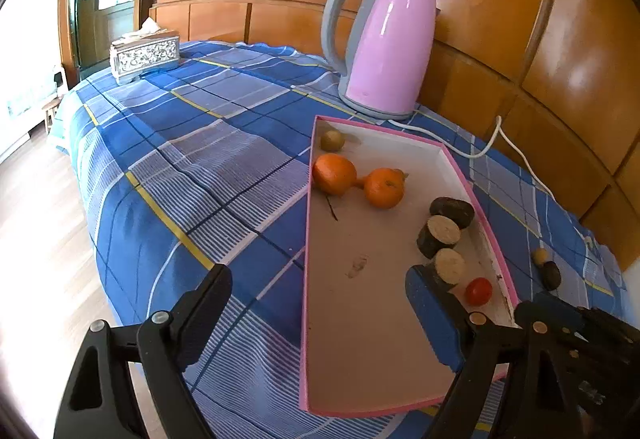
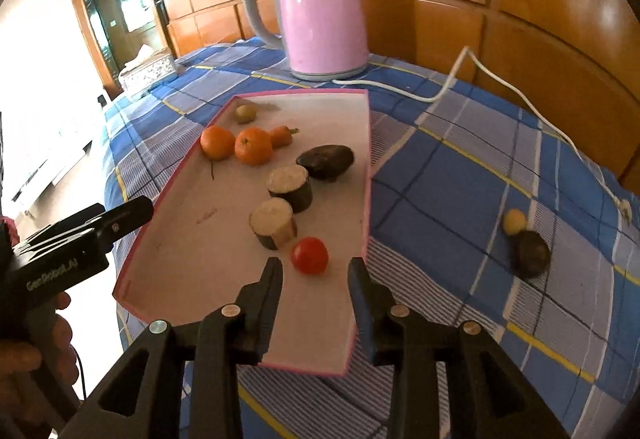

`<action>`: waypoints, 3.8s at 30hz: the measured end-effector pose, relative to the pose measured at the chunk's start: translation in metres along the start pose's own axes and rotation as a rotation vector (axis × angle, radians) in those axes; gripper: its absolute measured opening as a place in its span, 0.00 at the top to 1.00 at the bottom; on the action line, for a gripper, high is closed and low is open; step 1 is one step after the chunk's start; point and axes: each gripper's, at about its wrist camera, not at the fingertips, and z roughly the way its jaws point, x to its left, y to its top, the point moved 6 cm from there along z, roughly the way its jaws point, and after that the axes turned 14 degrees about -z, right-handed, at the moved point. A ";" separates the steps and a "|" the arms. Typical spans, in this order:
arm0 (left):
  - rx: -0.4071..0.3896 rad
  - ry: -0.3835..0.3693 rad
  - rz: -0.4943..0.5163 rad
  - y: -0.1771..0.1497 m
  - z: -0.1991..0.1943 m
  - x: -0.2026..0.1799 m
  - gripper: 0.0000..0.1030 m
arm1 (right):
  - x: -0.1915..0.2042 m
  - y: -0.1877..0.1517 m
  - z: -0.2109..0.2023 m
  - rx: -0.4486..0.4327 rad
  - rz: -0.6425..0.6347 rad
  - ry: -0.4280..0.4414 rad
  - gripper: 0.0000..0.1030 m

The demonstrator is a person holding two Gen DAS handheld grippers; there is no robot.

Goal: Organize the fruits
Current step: 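Move the left tool toward the small pale round item while the right tool withdraws, then lower the left tool onto the small pale round item and grasp it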

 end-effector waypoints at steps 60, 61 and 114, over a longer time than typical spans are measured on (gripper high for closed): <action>0.349 -0.382 0.315 -0.048 0.020 -0.204 0.51 | -0.229 -0.226 -0.094 0.074 0.638 -0.720 0.35; 0.368 -0.385 0.312 -0.048 0.026 -0.212 0.51 | -0.229 -0.227 -0.094 0.070 0.642 -0.718 0.34; 0.507 -0.350 0.286 -0.068 0.108 -0.277 0.76 | -0.231 -0.228 -0.092 0.046 0.653 -0.713 0.28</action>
